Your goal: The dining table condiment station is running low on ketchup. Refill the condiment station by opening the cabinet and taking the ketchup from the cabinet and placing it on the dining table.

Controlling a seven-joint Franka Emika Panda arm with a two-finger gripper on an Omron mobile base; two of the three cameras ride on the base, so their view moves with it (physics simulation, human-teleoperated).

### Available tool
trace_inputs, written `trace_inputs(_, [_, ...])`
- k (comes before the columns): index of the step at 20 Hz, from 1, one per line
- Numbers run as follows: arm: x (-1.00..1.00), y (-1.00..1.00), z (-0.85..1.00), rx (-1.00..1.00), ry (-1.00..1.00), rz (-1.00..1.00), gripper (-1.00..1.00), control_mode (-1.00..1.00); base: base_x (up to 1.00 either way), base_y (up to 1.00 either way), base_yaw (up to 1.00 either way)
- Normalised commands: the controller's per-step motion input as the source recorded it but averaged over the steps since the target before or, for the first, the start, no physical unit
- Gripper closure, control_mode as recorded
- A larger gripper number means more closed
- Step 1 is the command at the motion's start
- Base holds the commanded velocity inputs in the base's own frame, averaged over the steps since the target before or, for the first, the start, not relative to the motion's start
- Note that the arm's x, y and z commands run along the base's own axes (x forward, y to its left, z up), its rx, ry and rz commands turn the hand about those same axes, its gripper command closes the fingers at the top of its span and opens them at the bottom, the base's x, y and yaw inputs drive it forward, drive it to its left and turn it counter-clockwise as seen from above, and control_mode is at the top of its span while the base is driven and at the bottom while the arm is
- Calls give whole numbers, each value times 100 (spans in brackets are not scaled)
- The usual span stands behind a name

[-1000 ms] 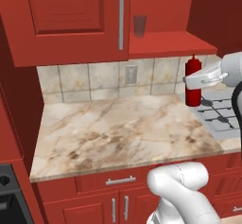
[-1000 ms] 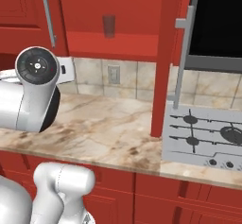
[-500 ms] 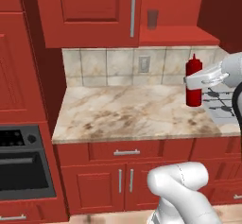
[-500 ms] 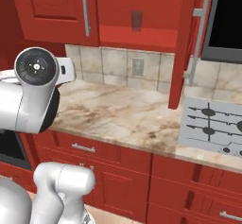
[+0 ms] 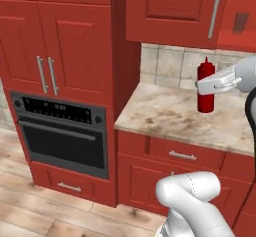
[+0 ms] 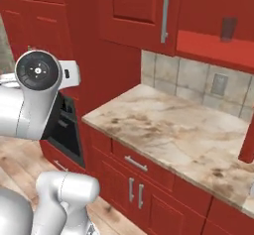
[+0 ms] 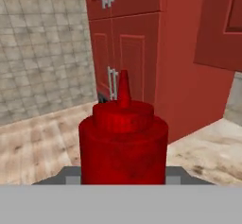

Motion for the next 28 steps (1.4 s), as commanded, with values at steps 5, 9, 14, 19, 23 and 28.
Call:
trace_inputs(5, [0, 0, 0, 0, 0, 0, 100, 100, 0, 49, 77])
trace_inputs(9, [0, 0, 0, 0, 0, 0, 100, 100, 0, 41, 80])
trace_inputs(14, [0, 0, 0, 0, 0, 0, 100, 100, 0, 24, 84])
trace_inputs(19, [0, 0, 0, 0, 0, 0, 100, 100, 0, 1, 86])
trace_inputs(23, [0, 0, 0, 0, 0, 0, 100, 100, 0, -4, 89])
trace_inputs(28, [0, 0, 0, 0, 0, 0, 100, 100, 0, -5, 90])
